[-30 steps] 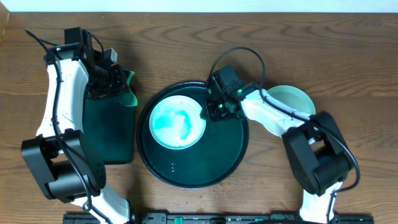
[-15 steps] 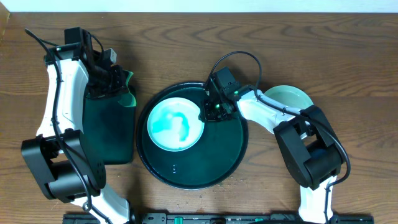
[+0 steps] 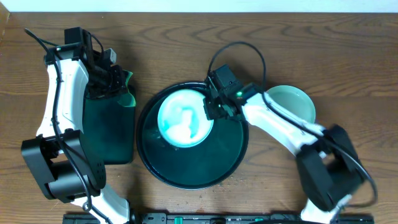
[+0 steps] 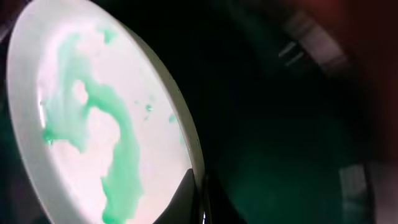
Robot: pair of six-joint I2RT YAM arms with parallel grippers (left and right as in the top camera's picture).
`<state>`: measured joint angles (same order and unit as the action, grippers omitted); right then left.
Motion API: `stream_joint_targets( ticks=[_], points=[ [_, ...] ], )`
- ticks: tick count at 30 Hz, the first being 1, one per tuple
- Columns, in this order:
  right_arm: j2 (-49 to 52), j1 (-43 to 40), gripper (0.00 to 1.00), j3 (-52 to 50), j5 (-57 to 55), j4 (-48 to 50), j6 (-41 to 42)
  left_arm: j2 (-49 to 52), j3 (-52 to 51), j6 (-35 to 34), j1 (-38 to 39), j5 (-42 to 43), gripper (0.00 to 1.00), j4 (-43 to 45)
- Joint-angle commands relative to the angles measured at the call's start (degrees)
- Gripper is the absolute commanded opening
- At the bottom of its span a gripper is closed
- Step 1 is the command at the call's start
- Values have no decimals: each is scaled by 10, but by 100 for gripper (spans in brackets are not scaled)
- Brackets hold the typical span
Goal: Clean dirty plates on tray and stack at the side
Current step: 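Lift the plate with the right gripper and tilt it off the tray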
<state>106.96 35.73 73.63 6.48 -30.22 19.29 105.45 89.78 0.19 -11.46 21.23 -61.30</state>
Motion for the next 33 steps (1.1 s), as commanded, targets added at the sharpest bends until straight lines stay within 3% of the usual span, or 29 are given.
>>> stream_joint_targets(
  ticks=[1,11,22,29,33],
  points=[
    [-62,40,1,7,-196,-14,-52,-3,5,-3,0,-12,7,-1],
    [-103,172,1,7,-560,-21,-99,-3,5,-3,0,-12,7,-1],
    [-103,283,1,7,-836,25,-159,-3,5,-3,0,-12,8,-2],
    [-103,298,1,7,-865,73,-207,-3,4,-3,0,-12,7,-3],
    [-103,287,1,7,-746,49,-200,-3,3,-3,0,-12,7,-4]
  ],
)
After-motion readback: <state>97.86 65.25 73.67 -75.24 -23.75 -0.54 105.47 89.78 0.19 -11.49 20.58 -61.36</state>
